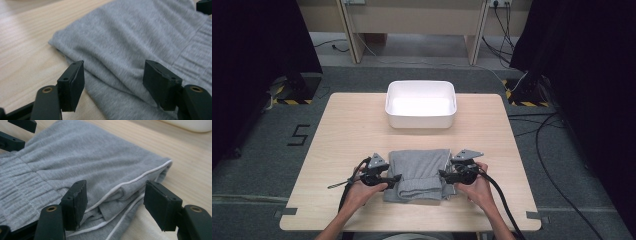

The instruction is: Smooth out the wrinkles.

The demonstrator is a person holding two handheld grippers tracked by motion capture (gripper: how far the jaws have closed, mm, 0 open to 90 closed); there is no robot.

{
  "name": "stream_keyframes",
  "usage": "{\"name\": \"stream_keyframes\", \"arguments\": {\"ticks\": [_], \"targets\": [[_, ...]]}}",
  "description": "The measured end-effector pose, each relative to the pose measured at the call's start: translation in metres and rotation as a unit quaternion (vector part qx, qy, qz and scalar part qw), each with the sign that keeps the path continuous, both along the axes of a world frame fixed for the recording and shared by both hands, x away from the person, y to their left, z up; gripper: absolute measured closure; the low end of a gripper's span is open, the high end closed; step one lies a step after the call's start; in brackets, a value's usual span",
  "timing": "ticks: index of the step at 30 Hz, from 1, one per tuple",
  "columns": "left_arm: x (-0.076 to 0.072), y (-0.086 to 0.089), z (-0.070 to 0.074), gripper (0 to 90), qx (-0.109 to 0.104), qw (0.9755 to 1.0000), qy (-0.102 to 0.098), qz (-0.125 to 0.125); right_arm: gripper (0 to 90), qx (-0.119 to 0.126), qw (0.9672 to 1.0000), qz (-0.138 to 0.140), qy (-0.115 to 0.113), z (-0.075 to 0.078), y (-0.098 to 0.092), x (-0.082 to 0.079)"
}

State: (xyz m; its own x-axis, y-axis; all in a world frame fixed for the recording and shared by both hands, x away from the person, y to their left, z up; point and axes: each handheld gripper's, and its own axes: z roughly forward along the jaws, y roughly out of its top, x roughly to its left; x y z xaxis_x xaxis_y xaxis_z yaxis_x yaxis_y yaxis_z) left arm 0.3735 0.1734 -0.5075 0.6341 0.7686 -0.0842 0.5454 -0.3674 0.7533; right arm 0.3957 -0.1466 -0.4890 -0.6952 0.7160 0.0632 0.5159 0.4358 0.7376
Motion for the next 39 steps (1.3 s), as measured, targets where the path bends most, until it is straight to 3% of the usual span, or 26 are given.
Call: {"name": "stream_keyframes", "arguments": {"ticks": [1, 3, 8, 9, 16, 33, 39], "targets": [[-0.001, -0.001, -0.004, 32.8, 0.016, 0.9999, 0.001, -0.003, 36.0, -0.004, 1.0, 0.002, 0.003, -0.002, 0.001, 0.0], [-0.002, -0.001, -0.009, 33.8, 0.006, 1.0, 0.0, 0.0, 35.7, -0.016, 0.9998, 0.002, 0.008, -0.007, 0.004, 0.001], [-0.004, 0.0, -0.009, 35.0, 0.01, 0.9999, -0.004, -0.001, 34.9, -0.028, 0.9994, -0.006, 0.02, -0.013, 0.006, 0.002], [-0.004, 0.0, -0.009, 35.3, 0.011, 0.9999, -0.004, -0.001, 34.7, -0.033, 0.9994, -0.004, 0.014, -0.014, 0.007, 0.002], [-0.007, 0.006, -0.009, 35.4, 0.012, 0.9999, -0.006, 0.001, 34.6, -0.029, 0.9995, -0.008, 0.009, -0.017, 0.011, 0.002], [-0.001, 0.065, -0.008, 34.9, 0.019, 0.9986, 0.003, 0.049, 34.8, 0.0, 0.9995, 0.019, 0.023, -0.022, 0.066, 0.023], [0.002, 0.086, -0.008, 35.3, 0.02, 0.9974, 0.003, 0.069, 34.8, 0.003, 0.9995, 0.024, 0.018, -0.023, 0.09, 0.03]]}}
